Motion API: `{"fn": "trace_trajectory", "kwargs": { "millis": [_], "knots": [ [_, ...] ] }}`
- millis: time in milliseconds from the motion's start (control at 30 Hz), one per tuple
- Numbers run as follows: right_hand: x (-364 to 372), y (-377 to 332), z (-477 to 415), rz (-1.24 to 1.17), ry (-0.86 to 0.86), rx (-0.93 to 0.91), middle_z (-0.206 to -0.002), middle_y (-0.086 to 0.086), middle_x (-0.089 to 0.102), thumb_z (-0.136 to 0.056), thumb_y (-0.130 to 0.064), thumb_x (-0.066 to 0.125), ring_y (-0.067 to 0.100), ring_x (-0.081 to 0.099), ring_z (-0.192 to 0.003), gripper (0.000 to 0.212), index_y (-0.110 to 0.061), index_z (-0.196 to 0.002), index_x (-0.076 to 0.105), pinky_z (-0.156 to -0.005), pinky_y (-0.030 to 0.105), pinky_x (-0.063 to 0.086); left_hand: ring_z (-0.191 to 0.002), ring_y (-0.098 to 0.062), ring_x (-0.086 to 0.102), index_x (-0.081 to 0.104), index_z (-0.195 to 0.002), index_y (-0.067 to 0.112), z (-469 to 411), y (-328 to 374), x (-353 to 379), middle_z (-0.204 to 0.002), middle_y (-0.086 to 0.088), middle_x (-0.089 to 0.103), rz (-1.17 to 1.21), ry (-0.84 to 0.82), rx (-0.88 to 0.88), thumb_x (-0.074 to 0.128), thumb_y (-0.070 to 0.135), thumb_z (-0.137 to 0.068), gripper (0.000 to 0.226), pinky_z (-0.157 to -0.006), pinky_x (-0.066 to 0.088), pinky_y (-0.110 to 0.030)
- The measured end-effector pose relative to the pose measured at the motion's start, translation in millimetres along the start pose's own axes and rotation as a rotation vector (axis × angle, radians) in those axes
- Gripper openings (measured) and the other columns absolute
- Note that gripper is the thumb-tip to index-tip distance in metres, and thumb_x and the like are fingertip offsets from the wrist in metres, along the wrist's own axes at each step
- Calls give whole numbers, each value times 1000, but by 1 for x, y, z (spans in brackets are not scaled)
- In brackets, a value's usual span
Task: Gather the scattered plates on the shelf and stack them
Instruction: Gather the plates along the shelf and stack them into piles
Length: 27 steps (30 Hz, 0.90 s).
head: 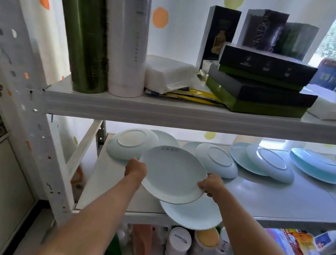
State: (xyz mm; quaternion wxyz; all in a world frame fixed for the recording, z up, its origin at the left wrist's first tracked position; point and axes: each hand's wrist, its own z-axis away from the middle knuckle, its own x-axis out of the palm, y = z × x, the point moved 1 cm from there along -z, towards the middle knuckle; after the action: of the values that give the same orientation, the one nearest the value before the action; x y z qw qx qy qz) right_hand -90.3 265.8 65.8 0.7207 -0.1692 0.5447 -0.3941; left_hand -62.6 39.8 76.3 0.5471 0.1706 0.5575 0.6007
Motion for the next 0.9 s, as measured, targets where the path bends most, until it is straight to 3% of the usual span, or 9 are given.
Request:
{"fn": "trace_trajectory", "kwargs": {
  "millis": [133,233,367,567,733,900],
  "knots": [
    [-28,37,-1,121,65,68,-93,14,59,-79,-14,68,27,58,-81,23,-5,-95,54,-68,32,52,-111,-40,60,55,-123,-2,10,-2,41,-125,-25,57,-116,-102,38,46,10,-93,34,-87,55,-49],
    [-36,59,-1,153,111,109,-114,15,64,-76,-19,73,29,64,-104,39,-4,-109,60,-86,32,52,-111,-37,61,55,-125,0,32,-3,52,-126,-20,58,-302,-132,46,45,12,-94,35,-88,56,-42],
    [-34,74,-1,153,144,111,-119,14,63,-76,-16,75,30,61,-110,41,-5,-114,62,-81,28,48,-117,-35,57,49,-134,1,35,-11,63,-135,-19,50,-518,-121,20,39,12,-95,41,-98,49,-40],
    [-31,81,-9,141,166,85,-120,13,63,-77,-11,73,30,61,-110,39,-9,-115,62,-87,33,50,-119,-35,56,51,-130,3,31,-18,74,-132,-17,55,-558,-51,66,44,12,-95,36,-98,47,-39],
    [-28,83,-13,144,166,70,-119,12,61,-80,-8,69,29,60,-107,37,-10,-116,60,-88,35,49,-126,-35,50,18,-146,2,31,-17,78,-141,-19,45,-558,-69,49,41,4,-95,56,-100,43,-39],
    [-30,75,-14,158,173,74,-121,12,57,-82,-18,66,30,58,-109,38,-11,-118,58,-89,37,49,-123,-33,52,34,-139,0,26,-14,76,-138,-18,47,-539,-107,20,41,9,-96,45,-97,46,-37]
  ]
}}
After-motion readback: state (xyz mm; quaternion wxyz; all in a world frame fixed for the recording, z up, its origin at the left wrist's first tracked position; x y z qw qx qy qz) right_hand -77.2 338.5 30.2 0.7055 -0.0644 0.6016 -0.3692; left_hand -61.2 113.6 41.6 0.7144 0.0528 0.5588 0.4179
